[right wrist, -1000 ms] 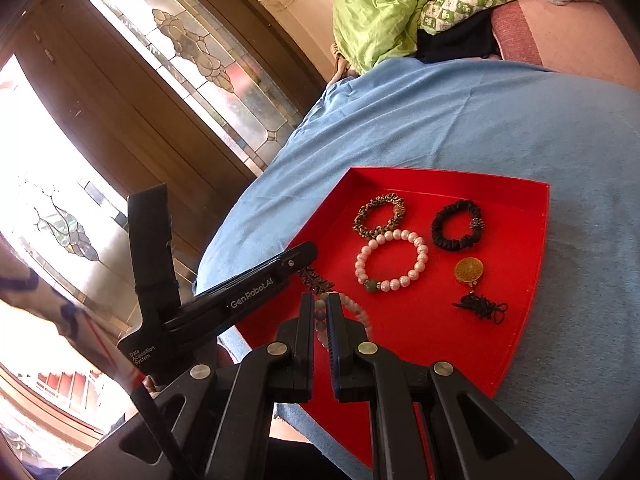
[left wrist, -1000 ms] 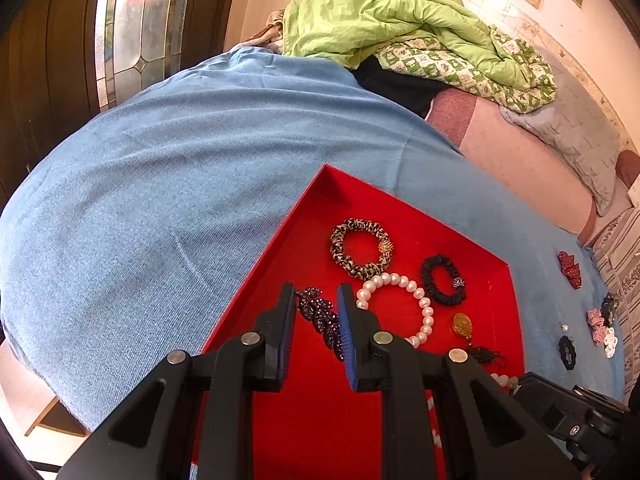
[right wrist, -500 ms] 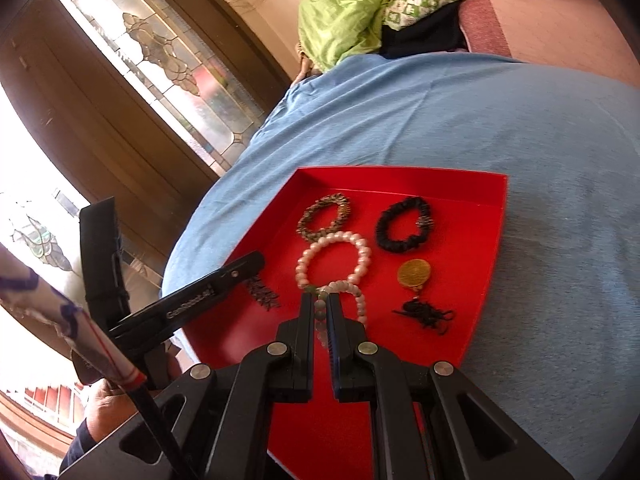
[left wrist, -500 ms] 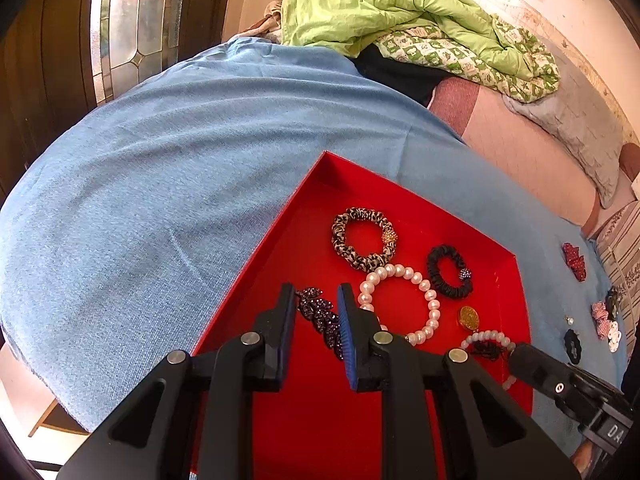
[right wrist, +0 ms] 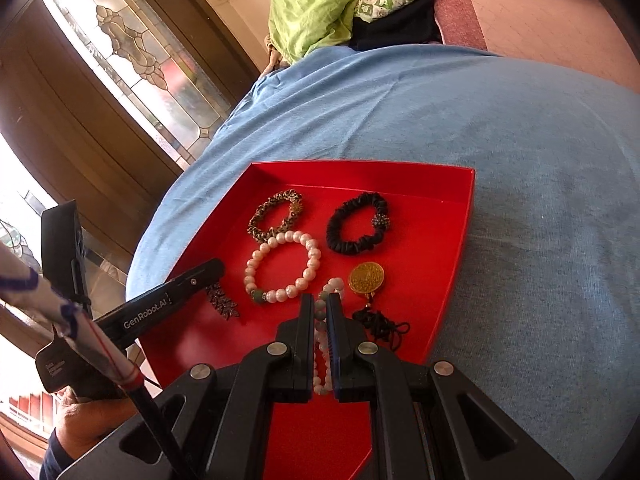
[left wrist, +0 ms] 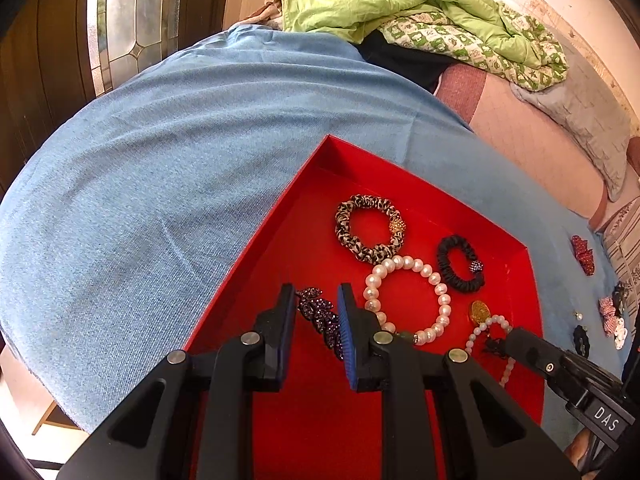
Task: Organize jewelry
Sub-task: 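Open the left tool in the tray while the right tool releases the white-bead bracelet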
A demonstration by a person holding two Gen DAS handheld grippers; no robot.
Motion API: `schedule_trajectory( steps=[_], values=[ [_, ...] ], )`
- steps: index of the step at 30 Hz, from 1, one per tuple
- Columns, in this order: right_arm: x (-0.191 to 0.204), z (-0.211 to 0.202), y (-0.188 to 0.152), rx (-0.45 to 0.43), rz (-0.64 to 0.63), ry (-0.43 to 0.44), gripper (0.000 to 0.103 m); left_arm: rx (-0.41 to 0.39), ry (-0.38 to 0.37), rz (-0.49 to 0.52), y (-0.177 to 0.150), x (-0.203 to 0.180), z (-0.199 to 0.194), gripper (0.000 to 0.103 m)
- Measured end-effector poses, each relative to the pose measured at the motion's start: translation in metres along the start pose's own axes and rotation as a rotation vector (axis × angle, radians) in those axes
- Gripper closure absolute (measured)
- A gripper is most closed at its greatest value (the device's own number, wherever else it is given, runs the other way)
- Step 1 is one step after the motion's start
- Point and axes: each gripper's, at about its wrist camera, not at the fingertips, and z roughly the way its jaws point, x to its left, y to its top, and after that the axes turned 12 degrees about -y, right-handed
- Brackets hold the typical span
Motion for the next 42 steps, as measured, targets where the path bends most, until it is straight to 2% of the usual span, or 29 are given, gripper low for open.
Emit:
schedule_trajectory(
  steps=[10,17,27,30,33,37,42],
  values=[
    [0.011,0.006,0.016,-0.020,-0.025,-0.015,0.095,0.020,0.010,0.001,0.001,-0.001,0.007,0.084],
    [0.013,0.008,0.015,-0.018,-0.067,-0.040,0.095,0.019,0.007,0.000,0.002,-0.003,0.010,0.084],
    [0.010,0.004,0.018,-0.026,-0.055,-0.041,0.095,0.018,0.008,-0.004,0.003,-0.002,0.010,0.082],
    [0.010,0.001,0.018,-0.029,-0.053,-0.044,0.095,0.010,0.006,-0.007,0.003,-0.003,0.008,0.077],
    [0.008,-0.001,0.018,-0.030,-0.051,-0.040,0.093,0.007,0.007,-0.003,0.003,-0.004,0.007,0.075],
    [0.006,-0.003,0.018,-0.034,-0.049,-0.040,0.082,0.003,0.008,-0.004,0.004,-0.004,0.006,0.075],
    [0.004,-0.007,0.019,-0.043,-0.038,-0.034,0.082,-0.033,0.003,-0.007,0.006,-0.005,-0.001,0.072]
  ],
)
